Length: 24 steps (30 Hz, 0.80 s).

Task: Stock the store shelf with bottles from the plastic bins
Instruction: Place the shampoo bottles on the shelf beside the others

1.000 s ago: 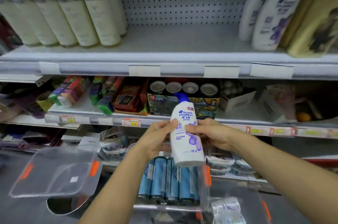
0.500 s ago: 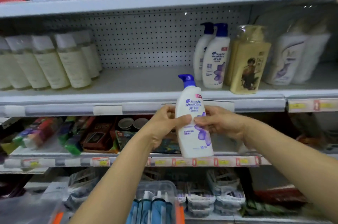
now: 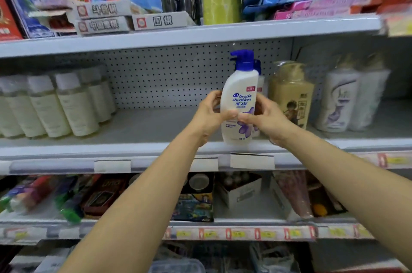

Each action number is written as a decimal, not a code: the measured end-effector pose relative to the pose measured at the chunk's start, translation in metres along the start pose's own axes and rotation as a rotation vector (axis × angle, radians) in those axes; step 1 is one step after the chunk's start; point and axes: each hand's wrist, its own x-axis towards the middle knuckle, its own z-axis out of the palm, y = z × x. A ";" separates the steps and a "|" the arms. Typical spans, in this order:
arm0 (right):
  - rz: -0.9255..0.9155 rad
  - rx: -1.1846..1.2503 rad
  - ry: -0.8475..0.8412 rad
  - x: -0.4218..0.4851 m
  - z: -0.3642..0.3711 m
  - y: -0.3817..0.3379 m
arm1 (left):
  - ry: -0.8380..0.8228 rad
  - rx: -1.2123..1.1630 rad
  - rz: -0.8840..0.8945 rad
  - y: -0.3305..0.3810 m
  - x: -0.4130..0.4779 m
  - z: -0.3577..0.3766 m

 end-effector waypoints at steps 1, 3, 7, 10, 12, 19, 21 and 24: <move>0.007 -0.002 0.015 0.003 -0.001 0.003 | -0.002 0.005 -0.004 -0.003 0.005 0.002; 0.039 -0.021 0.024 0.007 -0.002 0.011 | 0.003 0.003 -0.020 -0.013 0.011 0.006; 0.089 -0.076 0.017 0.009 0.002 0.018 | 0.006 -0.001 -0.063 -0.031 0.018 0.008; 0.085 -0.114 0.027 0.011 0.005 0.020 | -0.003 -0.021 -0.085 -0.036 0.022 0.007; 0.074 -0.151 0.018 0.013 0.006 0.022 | -0.008 -0.030 -0.092 -0.037 0.024 0.006; 0.068 -0.209 0.068 0.015 0.004 0.031 | 0.014 -0.063 -0.111 -0.041 0.021 0.006; 0.063 -0.230 0.112 0.014 0.004 0.034 | 0.064 -0.087 -0.127 -0.042 0.018 0.008; 0.059 -0.257 0.177 0.013 0.005 0.042 | 0.154 -0.150 -0.174 -0.042 0.008 0.011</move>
